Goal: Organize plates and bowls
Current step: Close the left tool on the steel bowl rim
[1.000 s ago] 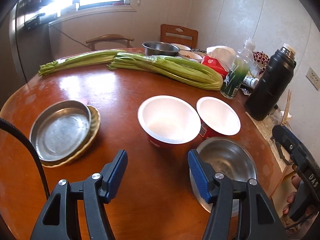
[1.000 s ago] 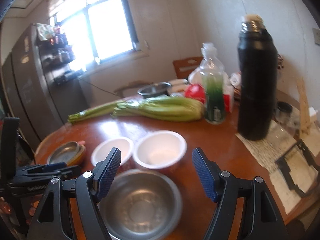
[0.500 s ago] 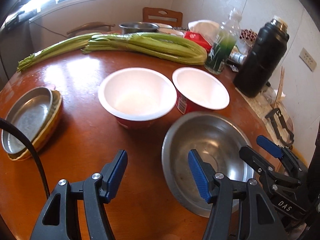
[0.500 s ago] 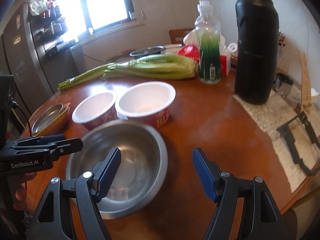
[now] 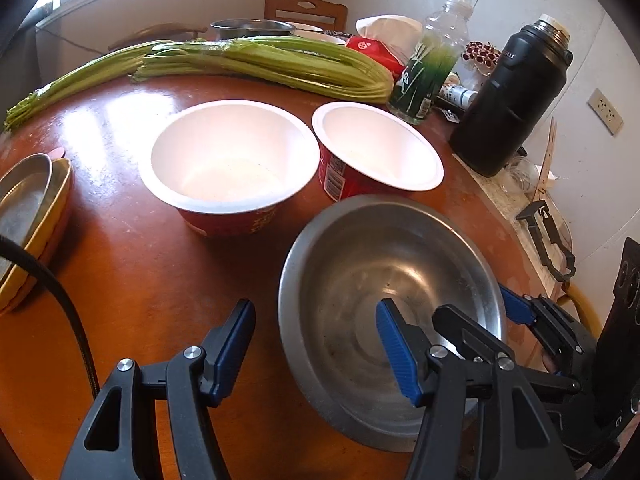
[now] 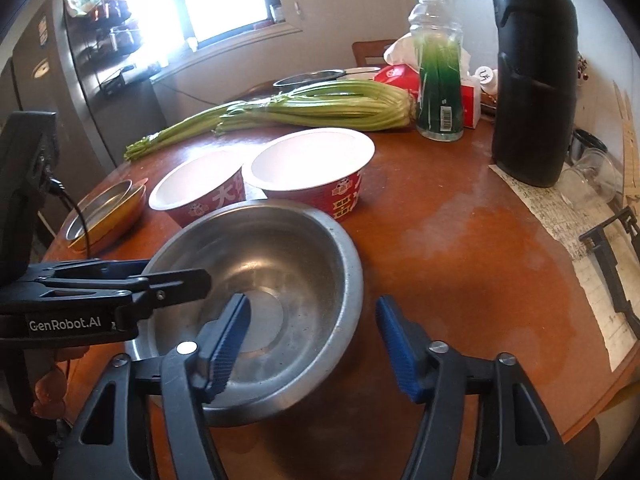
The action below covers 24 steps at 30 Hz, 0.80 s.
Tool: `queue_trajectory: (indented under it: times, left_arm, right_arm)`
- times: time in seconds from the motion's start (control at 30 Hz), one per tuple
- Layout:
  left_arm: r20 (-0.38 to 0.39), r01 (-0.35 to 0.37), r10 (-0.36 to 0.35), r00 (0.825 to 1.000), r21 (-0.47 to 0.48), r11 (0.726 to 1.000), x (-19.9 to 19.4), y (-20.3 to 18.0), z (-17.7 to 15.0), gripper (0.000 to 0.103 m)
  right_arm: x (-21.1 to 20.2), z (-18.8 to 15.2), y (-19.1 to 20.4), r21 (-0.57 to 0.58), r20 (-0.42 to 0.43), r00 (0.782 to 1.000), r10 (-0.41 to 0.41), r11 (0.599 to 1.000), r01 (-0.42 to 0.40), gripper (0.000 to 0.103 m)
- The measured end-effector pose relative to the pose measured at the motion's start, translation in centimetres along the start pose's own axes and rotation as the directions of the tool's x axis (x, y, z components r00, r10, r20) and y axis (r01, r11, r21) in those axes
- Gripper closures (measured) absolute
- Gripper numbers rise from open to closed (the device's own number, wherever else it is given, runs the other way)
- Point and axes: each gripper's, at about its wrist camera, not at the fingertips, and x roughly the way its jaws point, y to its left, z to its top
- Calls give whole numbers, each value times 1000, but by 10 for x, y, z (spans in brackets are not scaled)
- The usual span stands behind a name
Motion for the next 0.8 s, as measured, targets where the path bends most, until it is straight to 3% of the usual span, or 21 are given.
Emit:
queue_trajectory:
  times: [0.2, 0.43, 0.8]
  left_arm:
    - [-6, 29, -29, 1000, 20, 999, 4, -8, -3, 51]
    - [15, 36, -36, 999, 27, 999, -9, -4, -7, 52]
    - [67, -35, 34, 997, 13, 999, -49, 23, -23, 52]
  right_arm:
    - [-2, -1, 9, -35, 8, 1000, 19, 999, -19, 52]
    - [-10, 0, 24, -66, 17, 1000, 23, 998, -22, 52]
    - [-22, 2, 65, -140, 30, 996, 83, 987, -78, 52]
